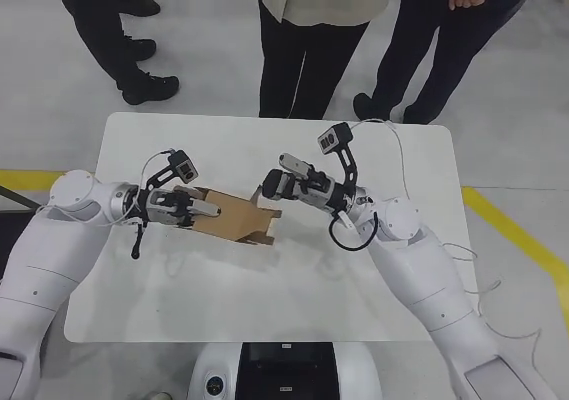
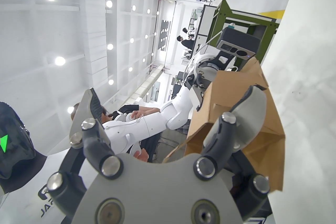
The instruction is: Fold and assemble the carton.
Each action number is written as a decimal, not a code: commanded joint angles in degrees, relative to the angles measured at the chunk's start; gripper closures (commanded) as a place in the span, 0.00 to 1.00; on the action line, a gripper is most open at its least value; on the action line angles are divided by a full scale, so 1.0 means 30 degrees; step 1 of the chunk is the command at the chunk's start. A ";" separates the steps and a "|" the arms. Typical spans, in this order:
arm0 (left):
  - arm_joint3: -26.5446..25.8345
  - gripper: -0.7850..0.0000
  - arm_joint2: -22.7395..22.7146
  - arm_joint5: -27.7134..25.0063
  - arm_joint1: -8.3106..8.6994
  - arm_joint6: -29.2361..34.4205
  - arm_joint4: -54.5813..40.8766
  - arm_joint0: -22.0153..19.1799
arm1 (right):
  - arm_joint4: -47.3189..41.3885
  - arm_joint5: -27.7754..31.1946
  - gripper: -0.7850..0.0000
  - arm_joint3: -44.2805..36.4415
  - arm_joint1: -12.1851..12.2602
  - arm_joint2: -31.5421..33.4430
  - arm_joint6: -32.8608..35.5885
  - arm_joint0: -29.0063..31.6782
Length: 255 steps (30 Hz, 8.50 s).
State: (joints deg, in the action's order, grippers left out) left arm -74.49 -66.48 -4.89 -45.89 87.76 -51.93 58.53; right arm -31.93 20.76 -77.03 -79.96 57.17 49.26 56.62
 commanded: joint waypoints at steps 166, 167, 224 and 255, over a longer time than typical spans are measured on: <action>0.1345 1.00 -0.0604 0.4345 -0.1255 0.0081 -0.5930 -0.1078 | 0.1532 -0.2303 0.00 0.0745 -0.0634 -0.2099 0.0621 -0.0519; 0.1354 1.00 -0.0566 0.4335 -0.1250 0.0081 -0.5948 -0.1103 | 0.1569 -0.2312 0.00 0.0751 -0.0645 -0.2135 0.0617 -0.0533; 0.1851 1.00 0.0780 0.4324 -0.0797 0.0081 -0.5669 -0.1504 | 0.1115 -0.0545 0.00 0.0262 -0.0592 -0.0187 -0.0736 -0.0162; 0.3878 1.00 0.3103 0.4410 -0.0804 0.0081 -0.5413 -0.2857 | -0.1906 0.1139 0.00 0.0147 -0.0868 -0.0391 0.2096 -0.0162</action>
State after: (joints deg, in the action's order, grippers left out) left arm -62.90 -57.34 8.48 -48.27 88.00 -68.36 50.06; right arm -37.67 24.25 -76.39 -82.54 56.12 55.49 56.11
